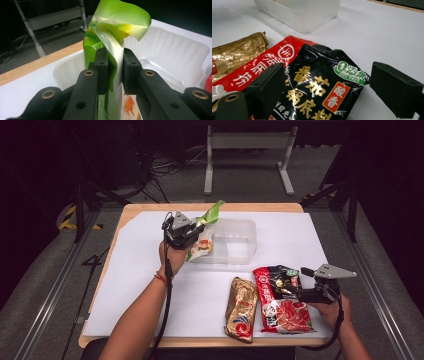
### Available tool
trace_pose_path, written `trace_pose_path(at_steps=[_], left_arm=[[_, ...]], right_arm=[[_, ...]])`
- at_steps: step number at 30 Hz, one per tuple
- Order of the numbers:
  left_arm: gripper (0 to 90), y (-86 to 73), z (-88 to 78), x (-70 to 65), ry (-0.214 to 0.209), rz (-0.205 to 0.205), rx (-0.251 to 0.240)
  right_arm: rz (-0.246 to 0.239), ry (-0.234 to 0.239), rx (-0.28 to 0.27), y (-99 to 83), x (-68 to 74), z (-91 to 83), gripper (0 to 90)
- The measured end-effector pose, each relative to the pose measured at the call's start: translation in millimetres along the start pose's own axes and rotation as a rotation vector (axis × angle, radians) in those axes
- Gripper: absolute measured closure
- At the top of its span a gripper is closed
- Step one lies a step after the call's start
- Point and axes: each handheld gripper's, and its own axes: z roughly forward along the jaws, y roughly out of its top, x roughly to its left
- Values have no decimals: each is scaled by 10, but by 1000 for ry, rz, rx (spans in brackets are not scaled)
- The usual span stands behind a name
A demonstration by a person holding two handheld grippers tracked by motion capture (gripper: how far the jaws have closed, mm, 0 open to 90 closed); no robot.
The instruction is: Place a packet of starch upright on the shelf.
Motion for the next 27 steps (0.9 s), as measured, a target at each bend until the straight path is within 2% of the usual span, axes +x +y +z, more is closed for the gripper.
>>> trace_pose_path(at_steps=[3,7,9,11,12,13,14,19,23,25,27], left_arm=[[780,-25,-19,-7,-9,13,3],[798,-72,-19,-17,-9,64,22],[794,-90,-12,-17,-5,67,35],[768,-98,-7,-4,-21,87,61],[738,-100,-6,-1,-25,99,89],[710,-109,-14,10,-27,128,118],[665,-119,-33,17,-37,134,124],[610,-147,-157,25,-61,171,146],[581,-199,-253,4,-79,214,203],[580,-229,-276,6,-88,229,216],[573,-259,-288,9,-127,218,226]], right_arm=[[3,-1,1,0,1,0,133],[3,1,1,0,5,1,133],[2,1,2,0,8,4,133],[0,3,7,0,8,8,132],[1,4,8,-1,8,9,131],[0,4,10,-1,9,8,130],[0,5,10,-3,6,7,130],[4,5,10,-7,-3,5,129],[4,6,17,-5,4,18,129],[-3,7,19,-3,11,20,129],[-5,7,20,-2,16,21,129]])
